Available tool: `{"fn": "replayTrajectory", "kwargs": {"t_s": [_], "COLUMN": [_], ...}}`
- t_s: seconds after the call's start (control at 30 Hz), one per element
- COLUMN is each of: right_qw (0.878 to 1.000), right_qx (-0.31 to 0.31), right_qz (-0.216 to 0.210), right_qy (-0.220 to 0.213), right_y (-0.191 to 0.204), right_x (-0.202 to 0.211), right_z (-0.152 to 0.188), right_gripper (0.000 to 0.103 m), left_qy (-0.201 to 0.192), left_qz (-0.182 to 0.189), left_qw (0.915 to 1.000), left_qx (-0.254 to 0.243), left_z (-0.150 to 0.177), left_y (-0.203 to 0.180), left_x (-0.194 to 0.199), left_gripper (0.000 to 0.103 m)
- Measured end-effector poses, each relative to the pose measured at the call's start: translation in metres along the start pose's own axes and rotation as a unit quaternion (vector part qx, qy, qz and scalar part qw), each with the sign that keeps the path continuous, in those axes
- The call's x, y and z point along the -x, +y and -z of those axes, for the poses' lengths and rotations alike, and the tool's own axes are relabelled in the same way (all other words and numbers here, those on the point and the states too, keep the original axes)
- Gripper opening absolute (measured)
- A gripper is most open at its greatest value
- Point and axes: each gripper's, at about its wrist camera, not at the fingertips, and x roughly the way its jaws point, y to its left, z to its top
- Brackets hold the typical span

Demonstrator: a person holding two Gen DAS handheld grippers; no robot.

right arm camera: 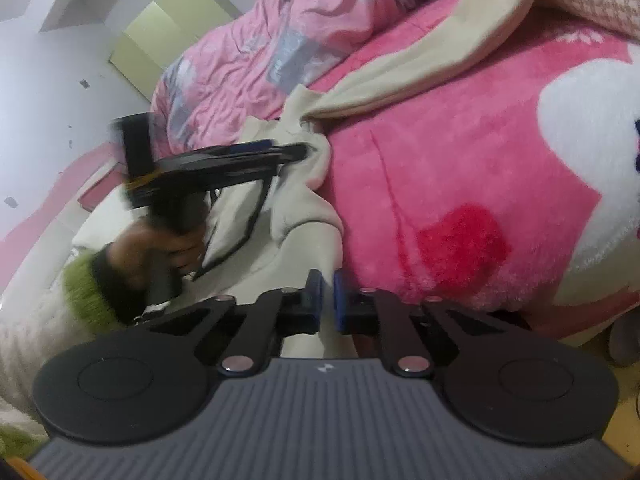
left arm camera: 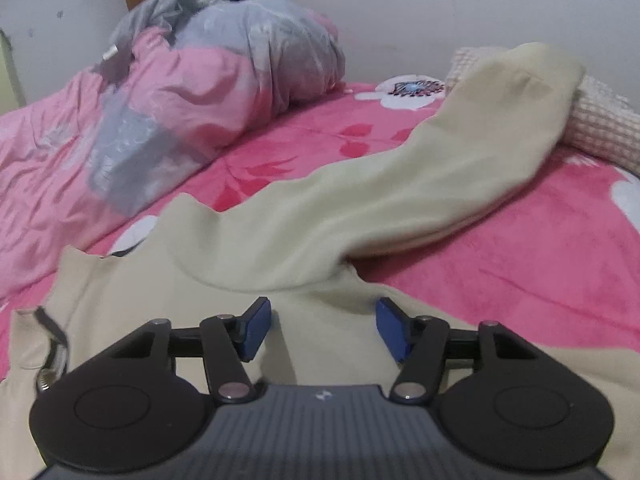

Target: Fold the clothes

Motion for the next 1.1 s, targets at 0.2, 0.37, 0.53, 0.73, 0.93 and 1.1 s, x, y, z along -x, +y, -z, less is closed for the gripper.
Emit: {"fn": "replayTrajectory", "kwargs": {"t_s": [0.2,0.37,0.53,0.73,0.93,1.1], "right_qw": [0.999,0.998,0.998,0.998,0.985,0.971], "right_qx": [-0.015,-0.065,-0.054,-0.018,0.142,0.212], "right_qz": [-0.021,-0.017,0.021,0.046,0.06,0.101], "right_qy": [-0.028,-0.019,-0.002,-0.049,-0.079,-0.044], "right_y": [0.006,-0.013,-0.022,-0.004,0.048,0.061], "right_x": [0.02,0.016,0.011,0.045,0.028,-0.014], "right_z": [0.005,0.017,0.023,0.016,0.009,0.005], "right_gripper": [0.003,0.003,0.006,0.019,0.044,0.044], "left_qy": [-0.004,-0.011,-0.007,-0.014,-0.013,-0.012], "left_qz": [0.012,0.003,-0.006,0.002,-0.001,0.003], "left_qw": [0.9996,0.9991,0.9989,0.9964,0.9959,0.9955], "left_qx": [0.026,0.041,0.046,0.084,0.09,0.094], "left_z": [-0.006,-0.005,-0.009,-0.013,-0.01,-0.005], "left_y": [0.004,0.001,-0.002,0.01,0.015,0.017], "left_x": [-0.02,-0.026,-0.029,-0.014,-0.002,0.001], "left_gripper": [0.063,0.066,0.068,0.07,0.07,0.07]}}
